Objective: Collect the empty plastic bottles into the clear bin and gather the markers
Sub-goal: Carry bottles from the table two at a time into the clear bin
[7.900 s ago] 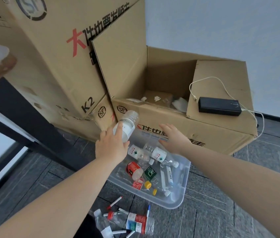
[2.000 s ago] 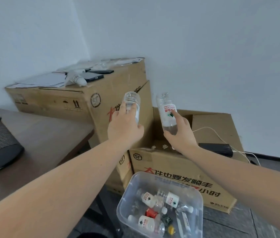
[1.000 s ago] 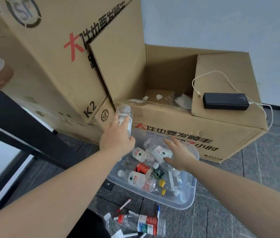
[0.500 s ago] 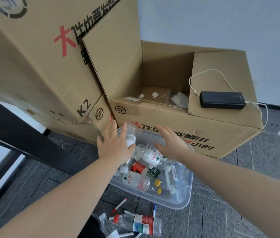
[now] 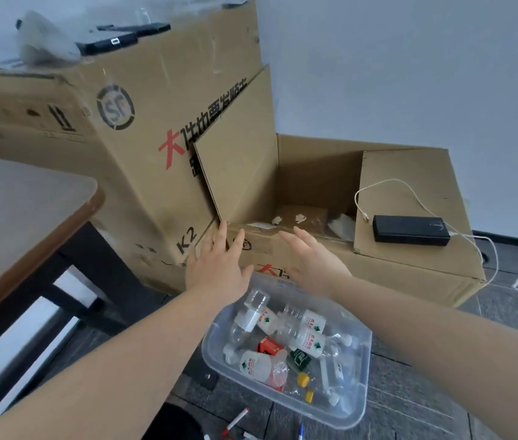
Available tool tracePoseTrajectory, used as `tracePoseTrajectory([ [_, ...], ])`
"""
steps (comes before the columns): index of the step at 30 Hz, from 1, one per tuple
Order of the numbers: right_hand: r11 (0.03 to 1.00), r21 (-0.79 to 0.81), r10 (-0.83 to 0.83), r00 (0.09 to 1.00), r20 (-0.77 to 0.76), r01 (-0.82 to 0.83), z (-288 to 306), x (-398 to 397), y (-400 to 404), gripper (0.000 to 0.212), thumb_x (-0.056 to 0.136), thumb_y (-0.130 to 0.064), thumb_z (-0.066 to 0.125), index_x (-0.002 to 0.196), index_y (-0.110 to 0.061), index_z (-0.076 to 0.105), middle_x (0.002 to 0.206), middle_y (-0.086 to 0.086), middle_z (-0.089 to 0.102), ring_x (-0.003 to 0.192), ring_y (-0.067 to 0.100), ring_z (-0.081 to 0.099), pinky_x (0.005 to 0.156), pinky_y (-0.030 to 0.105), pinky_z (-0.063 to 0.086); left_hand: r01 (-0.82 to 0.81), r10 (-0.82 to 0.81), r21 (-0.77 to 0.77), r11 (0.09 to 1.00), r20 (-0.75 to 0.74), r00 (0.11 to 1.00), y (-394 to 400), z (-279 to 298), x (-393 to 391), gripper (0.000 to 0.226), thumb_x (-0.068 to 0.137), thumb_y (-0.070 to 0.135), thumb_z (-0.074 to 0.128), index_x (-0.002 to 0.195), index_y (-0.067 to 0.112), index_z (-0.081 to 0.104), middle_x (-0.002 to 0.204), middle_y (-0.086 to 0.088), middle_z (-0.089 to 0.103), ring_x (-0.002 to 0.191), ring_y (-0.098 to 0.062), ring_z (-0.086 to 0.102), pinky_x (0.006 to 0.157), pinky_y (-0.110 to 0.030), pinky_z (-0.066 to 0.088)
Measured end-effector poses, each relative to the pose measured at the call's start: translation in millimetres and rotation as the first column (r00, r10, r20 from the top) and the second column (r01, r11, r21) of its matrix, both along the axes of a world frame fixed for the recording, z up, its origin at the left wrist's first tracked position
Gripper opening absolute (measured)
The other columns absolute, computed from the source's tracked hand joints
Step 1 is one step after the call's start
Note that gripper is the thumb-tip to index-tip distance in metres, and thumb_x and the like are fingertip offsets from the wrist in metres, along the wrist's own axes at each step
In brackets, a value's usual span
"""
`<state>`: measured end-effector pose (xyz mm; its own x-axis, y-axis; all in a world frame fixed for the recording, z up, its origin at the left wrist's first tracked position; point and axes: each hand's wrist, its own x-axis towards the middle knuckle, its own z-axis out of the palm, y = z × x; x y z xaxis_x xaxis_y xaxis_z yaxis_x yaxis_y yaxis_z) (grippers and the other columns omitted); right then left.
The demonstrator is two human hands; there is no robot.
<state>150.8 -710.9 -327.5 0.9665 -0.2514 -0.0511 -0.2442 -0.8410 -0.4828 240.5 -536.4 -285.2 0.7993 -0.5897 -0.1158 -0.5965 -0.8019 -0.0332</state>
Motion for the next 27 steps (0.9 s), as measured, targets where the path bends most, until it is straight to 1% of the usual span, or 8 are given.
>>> tracePoseTrajectory([
  [2,1.000,-0.010,0.009,0.999,0.047,-0.009,22.9,2.4,-2.2,0.068,0.094,-0.032,0.053,0.151,-0.034,0.015,0.161,0.001,0.010,0.147,0.023,0.015,0.112,0.039,0.029,0.013,-0.012,-0.037,0.999,0.029,1.000,0.3,25.5,-3.8,0.067,0.096,0.053,0.034,0.152,0.033,0.003,0.161,-0.001,-0.009,0.148,-0.027,-0.004,0.117,-0.051,0.013],
  [5,1.000,-0.021,0.006,0.990,0.139,-0.003,63.3,1.0,-2.4,0.065,0.095,-0.036,0.051,0.151,-0.035,0.017,0.161,-0.001,0.011,0.147,0.021,0.014,0.113,0.040,0.028,0.018,-0.014,-0.053,0.998,0.074,0.997,5.1,67.9,-11.1,0.067,0.096,0.053,0.033,0.152,0.034,-0.001,0.160,0.001,-0.012,0.147,-0.024,-0.009,0.117,-0.051,0.013],
  [7,0.999,-0.053,0.007,0.983,0.186,0.003,91.4,-0.9,0.1,0.065,0.095,-0.039,0.051,0.151,-0.034,0.018,0.161,0.000,0.012,0.147,0.022,0.016,0.112,0.040,0.031,0.033,-0.025,-0.048,0.998,0.150,0.988,12.3,96.4,-15.5,0.068,0.096,0.055,0.031,0.151,0.034,-0.003,0.160,0.000,-0.012,0.147,-0.024,-0.010,0.118,-0.051,0.011],
  [10,0.997,-0.081,0.023,0.971,0.239,-0.004,133.3,-4.1,10.6,0.067,0.094,-0.040,0.052,0.151,-0.035,0.016,0.161,0.000,0.011,0.147,0.022,0.015,0.113,0.039,0.030,0.050,-0.034,-0.053,0.997,0.270,0.962,28.4,141.7,-23.3,0.069,0.096,0.055,0.031,0.151,0.035,-0.004,0.160,0.000,-0.013,0.147,-0.023,-0.010,0.118,-0.051,0.009],
  [15,0.991,-0.119,0.093,0.939,0.332,-0.056,205.7,-10.0,48.0,0.068,0.094,-0.040,0.051,0.151,-0.037,0.014,0.161,-0.001,0.010,0.146,0.021,0.019,0.114,0.038,0.027,0.042,0.021,-0.134,0.990,0.440,0.898,71.3,217.1,-40.3,0.064,0.096,0.055,0.029,0.151,0.035,0.004,0.161,0.002,-0.008,0.148,-0.020,-0.009,0.118,-0.049,0.008],
  [18,0.986,-0.130,0.148,0.902,0.406,-0.103,242.3,-7.9,80.7,0.067,0.094,-0.042,0.051,0.150,-0.039,0.013,0.161,-0.002,0.010,0.146,0.020,0.019,0.113,0.035,0.025,-0.011,0.093,-0.166,0.986,0.492,0.865,108.9,253.0,-48.5,0.064,0.096,0.055,0.027,0.152,0.034,0.003,0.161,0.002,-0.009,0.148,-0.020,-0.009,0.118,-0.049,0.007],
  [24,0.956,-0.162,0.292,0.822,0.488,-0.244,292.0,1.7,169.3,0.065,0.095,-0.044,0.049,0.149,-0.040,0.015,0.161,-0.006,0.009,0.143,0.018,0.025,0.110,0.035,0.032,-0.173,0.243,-0.178,0.969,0.548,0.800,205.3,290.0,-64.9,0.064,0.097,0.055,0.025,0.152,0.034,0.001,0.161,0.002,-0.011,0.148,-0.022,-0.010,0.118,-0.049,0.006],
  [27,0.919,-0.208,0.393,0.762,0.515,-0.334,306.3,9.7,221.6,0.065,0.095,-0.045,0.049,0.149,-0.040,0.015,0.161,-0.005,0.008,0.145,0.017,0.020,0.110,0.037,0.032,-0.274,0.339,-0.200,0.941,0.548,0.764,258.9,298.1,-71.6,0.063,0.097,0.055,0.024,0.152,0.034,0.000,0.160,0.003,-0.012,0.147,-0.021,-0.011,0.118,-0.049,0.007],
])
